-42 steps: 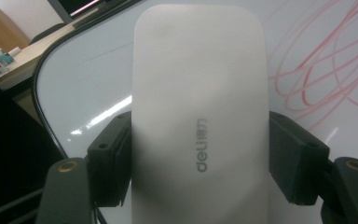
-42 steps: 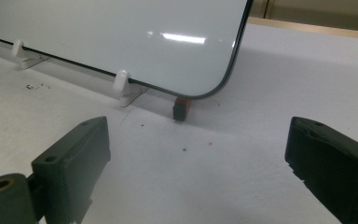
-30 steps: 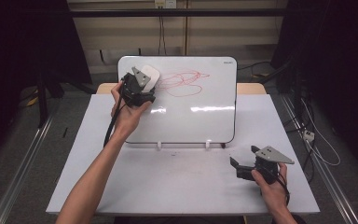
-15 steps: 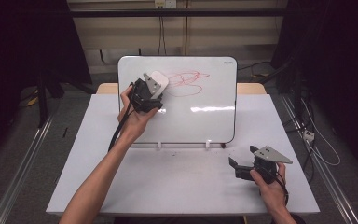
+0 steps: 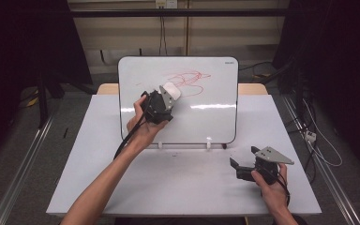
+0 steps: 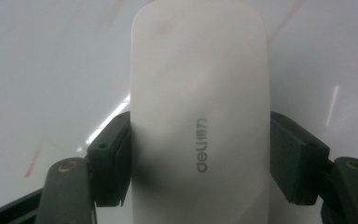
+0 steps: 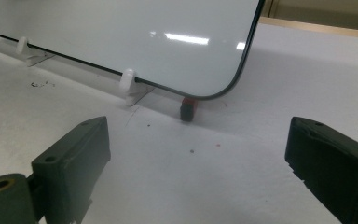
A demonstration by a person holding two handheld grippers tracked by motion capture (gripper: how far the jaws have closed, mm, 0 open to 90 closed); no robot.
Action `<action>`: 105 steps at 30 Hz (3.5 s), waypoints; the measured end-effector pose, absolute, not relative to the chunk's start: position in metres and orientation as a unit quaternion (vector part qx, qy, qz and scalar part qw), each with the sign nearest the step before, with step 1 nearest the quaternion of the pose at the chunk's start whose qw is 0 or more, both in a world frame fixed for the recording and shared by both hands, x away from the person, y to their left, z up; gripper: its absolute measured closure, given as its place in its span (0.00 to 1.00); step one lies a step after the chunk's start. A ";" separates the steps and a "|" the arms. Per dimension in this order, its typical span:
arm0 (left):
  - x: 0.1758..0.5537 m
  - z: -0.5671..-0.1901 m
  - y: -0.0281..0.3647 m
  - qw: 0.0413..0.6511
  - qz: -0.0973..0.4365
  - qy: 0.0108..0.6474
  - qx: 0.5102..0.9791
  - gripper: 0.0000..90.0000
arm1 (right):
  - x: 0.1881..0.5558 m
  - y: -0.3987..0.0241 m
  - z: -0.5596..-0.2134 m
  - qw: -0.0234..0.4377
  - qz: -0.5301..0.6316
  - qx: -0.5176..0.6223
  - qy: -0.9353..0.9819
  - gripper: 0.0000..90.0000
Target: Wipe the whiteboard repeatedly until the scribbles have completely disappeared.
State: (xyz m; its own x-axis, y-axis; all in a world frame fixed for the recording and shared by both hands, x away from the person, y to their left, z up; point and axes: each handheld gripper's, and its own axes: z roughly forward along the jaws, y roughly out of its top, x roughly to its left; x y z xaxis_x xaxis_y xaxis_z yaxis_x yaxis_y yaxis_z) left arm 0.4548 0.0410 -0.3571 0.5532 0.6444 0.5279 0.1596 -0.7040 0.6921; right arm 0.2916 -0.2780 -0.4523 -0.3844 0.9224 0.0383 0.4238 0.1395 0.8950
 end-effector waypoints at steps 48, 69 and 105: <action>0.505 -0.311 0.110 0.351 0.386 0.333 0.785 0.35 | 0.290 -0.281 -0.452 0.279 0.450 0.483 0.698 0.07; 0.458 -0.364 0.076 0.317 0.352 0.253 0.843 0.34 | 0.290 -0.280 -0.452 0.279 0.449 0.484 0.698 0.07; 0.498 -0.311 0.069 0.328 0.376 0.280 0.820 0.35 | 0.290 -0.282 -0.452 0.277 0.451 0.485 0.697 0.07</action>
State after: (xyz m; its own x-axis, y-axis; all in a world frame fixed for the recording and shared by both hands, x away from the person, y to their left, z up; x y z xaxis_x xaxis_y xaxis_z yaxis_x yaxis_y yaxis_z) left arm 0.4979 0.0691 -0.3106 0.5599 0.7058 0.4340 0.2126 -0.6287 0.7480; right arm 0.2897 -0.2819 -0.4519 -0.3764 0.9250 0.0514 0.4263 0.1236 0.8961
